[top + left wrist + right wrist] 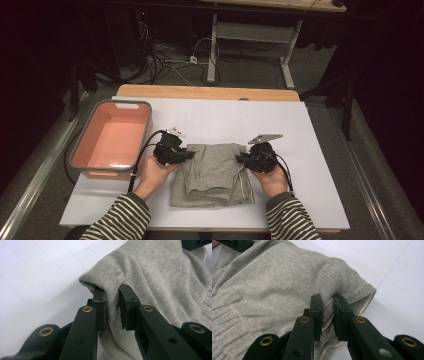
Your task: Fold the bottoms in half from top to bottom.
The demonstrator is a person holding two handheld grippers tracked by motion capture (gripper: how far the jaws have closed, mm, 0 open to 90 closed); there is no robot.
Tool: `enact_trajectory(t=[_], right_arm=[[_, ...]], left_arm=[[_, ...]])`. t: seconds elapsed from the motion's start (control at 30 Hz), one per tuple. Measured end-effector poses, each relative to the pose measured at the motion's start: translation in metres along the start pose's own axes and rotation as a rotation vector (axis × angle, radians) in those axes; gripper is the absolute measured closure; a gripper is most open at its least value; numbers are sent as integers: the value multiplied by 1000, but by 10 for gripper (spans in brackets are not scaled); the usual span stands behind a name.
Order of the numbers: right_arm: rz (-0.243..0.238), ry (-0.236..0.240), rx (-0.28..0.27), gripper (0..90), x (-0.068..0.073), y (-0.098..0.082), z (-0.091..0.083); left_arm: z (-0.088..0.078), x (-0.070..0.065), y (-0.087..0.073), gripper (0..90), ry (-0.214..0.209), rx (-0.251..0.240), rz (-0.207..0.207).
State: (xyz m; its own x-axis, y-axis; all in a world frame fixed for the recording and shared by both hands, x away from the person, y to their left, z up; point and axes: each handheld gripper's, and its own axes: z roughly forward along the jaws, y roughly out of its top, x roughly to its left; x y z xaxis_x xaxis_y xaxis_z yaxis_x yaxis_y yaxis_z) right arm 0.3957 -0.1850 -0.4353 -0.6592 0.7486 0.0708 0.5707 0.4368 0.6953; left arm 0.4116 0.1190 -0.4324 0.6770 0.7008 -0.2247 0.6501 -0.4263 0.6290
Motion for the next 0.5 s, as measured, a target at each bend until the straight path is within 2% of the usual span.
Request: enact_trajectory(t=[0.27,0.5], right_arm=[[-5,-65,-15,795,-11,27,4],[-5,-100,-16,793,-21,45,12]], left_arm=[[-1,11,28,747,41,-5,-21],[1,21,49,746,85,0,-30]])
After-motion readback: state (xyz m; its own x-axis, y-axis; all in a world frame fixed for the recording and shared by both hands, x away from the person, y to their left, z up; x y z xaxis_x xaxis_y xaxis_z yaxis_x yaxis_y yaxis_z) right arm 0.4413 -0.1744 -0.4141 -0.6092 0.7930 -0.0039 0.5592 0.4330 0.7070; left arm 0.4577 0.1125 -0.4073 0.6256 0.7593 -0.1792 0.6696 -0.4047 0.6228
